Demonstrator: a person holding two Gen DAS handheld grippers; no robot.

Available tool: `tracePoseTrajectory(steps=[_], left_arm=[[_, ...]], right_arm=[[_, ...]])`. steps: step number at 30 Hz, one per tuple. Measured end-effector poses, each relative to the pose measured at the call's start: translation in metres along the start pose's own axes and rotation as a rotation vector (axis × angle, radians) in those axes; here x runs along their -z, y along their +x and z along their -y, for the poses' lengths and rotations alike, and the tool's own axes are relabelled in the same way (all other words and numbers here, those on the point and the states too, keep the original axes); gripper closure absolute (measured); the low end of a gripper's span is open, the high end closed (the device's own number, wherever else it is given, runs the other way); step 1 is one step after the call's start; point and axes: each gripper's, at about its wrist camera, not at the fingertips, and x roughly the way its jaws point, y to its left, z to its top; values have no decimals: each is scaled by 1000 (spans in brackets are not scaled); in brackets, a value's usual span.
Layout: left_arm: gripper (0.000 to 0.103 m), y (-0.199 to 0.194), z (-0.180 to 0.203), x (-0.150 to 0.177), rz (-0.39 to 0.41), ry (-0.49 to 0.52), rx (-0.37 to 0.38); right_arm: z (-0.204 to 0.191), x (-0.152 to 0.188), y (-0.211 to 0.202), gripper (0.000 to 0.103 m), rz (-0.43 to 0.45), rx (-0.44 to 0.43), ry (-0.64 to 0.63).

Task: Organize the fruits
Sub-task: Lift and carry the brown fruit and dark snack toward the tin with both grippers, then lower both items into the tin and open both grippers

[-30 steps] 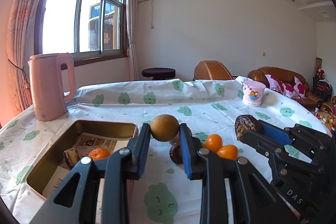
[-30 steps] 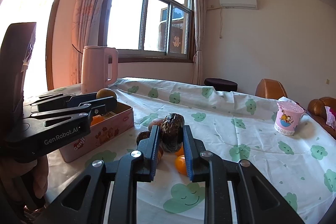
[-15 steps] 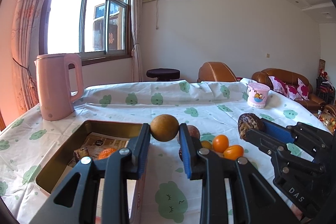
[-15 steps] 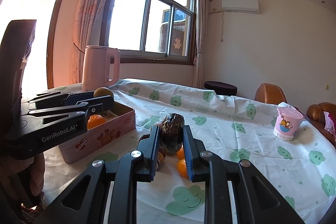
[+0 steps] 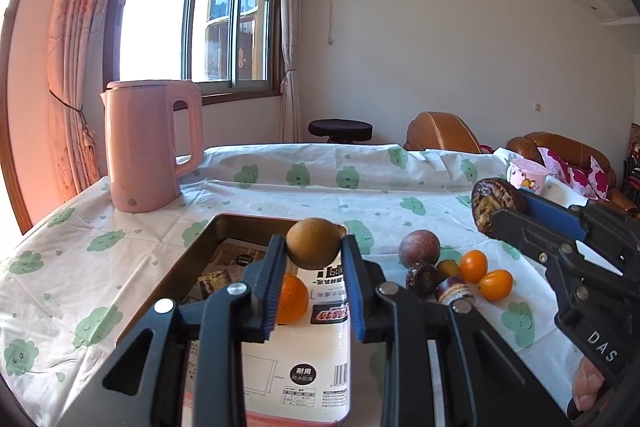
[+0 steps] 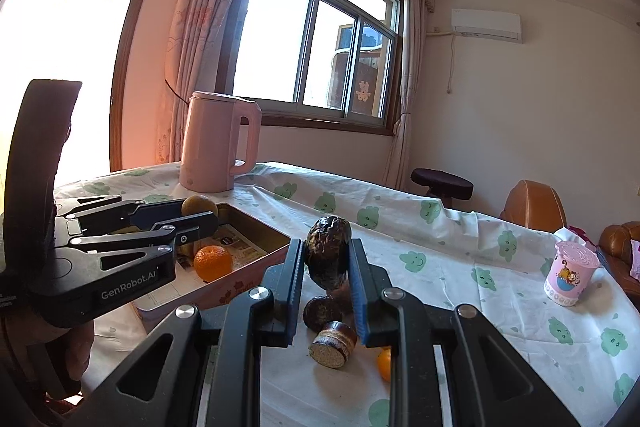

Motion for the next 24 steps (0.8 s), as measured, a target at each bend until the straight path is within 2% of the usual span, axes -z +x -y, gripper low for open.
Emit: tracePoseTrajectory(steps=[11,24], left_arm=[[74,6,-46,3,-39,-46,-82],[74,16,-72,11,-104,-70,-123]], right_arm=[[-32,-16,25,80,-15,-89,-24],[-66,-17,55,80,-74,-177,-30]])
